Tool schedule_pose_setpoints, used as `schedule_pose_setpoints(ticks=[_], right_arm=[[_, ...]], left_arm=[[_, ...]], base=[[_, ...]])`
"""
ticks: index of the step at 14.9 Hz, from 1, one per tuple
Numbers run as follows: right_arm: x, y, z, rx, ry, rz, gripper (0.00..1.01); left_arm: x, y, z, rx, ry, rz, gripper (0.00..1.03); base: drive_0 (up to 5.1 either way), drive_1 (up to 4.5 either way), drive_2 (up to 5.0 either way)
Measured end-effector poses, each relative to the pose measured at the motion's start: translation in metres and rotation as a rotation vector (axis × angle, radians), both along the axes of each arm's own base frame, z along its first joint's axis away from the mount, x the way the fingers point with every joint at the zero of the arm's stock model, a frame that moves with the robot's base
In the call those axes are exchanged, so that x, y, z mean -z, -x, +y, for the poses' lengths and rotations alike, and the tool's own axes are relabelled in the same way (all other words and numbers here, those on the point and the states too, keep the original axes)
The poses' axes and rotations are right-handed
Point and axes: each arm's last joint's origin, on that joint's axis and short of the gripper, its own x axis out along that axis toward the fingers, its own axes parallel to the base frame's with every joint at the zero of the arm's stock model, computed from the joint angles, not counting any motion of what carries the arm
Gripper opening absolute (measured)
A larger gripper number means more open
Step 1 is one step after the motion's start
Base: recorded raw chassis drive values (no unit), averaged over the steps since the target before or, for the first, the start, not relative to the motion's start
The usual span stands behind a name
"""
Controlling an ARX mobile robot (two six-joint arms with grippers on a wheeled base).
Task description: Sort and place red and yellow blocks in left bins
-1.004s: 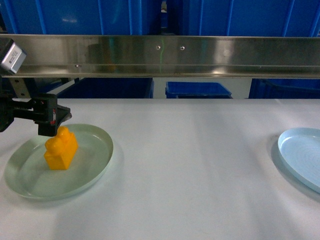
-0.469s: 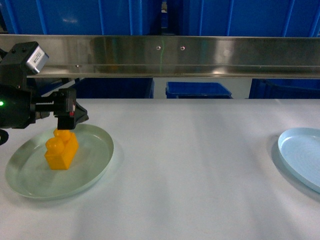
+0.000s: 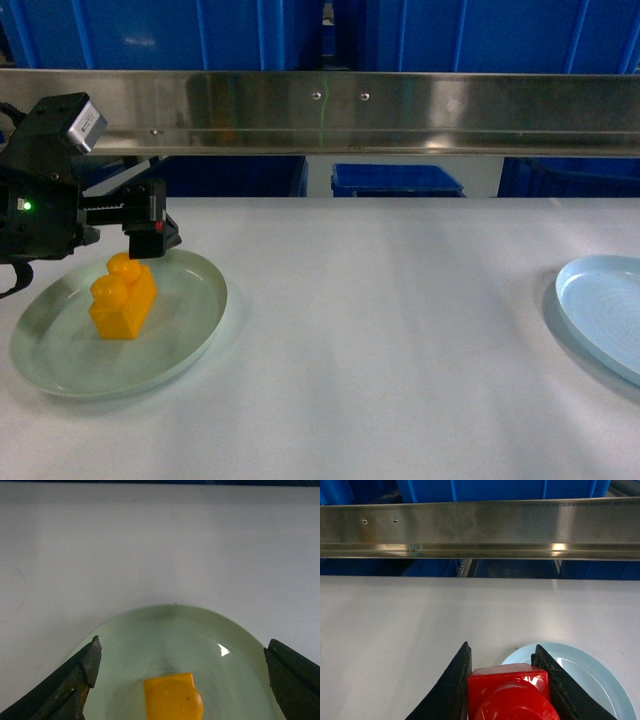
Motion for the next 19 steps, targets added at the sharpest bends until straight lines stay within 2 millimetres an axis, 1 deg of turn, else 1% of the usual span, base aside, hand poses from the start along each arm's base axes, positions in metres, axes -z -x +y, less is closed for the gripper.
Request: schedule_pose_setpoints(ticks=[3,11,13,15,17,18,19], right_arm=[[0.000,0.000,0.000,0.000,0.000,0.000,0.29],[0.000,0.000,0.000,0.000,0.000,0.000,0.29],[0.000,0.000,0.000,0.000,0.000,0.000,0.29],[0.000,0.000,0.000,0.000,0.000,0.000,0.29],[0.000,0.000,0.000,0.000,0.000,0.000,0.29],[0.000,0.000,0.000,0.000,-0.001,0.000,0.29],[0.000,0.000,0.000,0.001,-0.003,0.000,0.29]], left_arm=[[0.004,0.000,0.000,-0.017,-0.007,0.010,0.98],[0.033,0.002,-0.003,-0.028,-0.081,0.046,0.98],[0.037,0.003,-0.007,-0.022,-0.093,0.065,0.98],[0.038,0.003,-0.011,-0.014,-0.097,0.070,0.98],[0.041,0.003,-0.010,-0.035,-0.115,0.075,0.98],[0.046,0.002,-0.008,-0.055,-0.129,0.086,0.98],[0.048,0.002,-0.005,-0.062,-0.135,0.091,0.95]], base=[[0.0,0.00,0.0],[0.0,0.00,0.0],[0.0,0.00,0.0],[0.0,0.00,0.0],[0.0,0.00,0.0],[0.0,0.00,0.0],[0.0,0.00,0.0]])
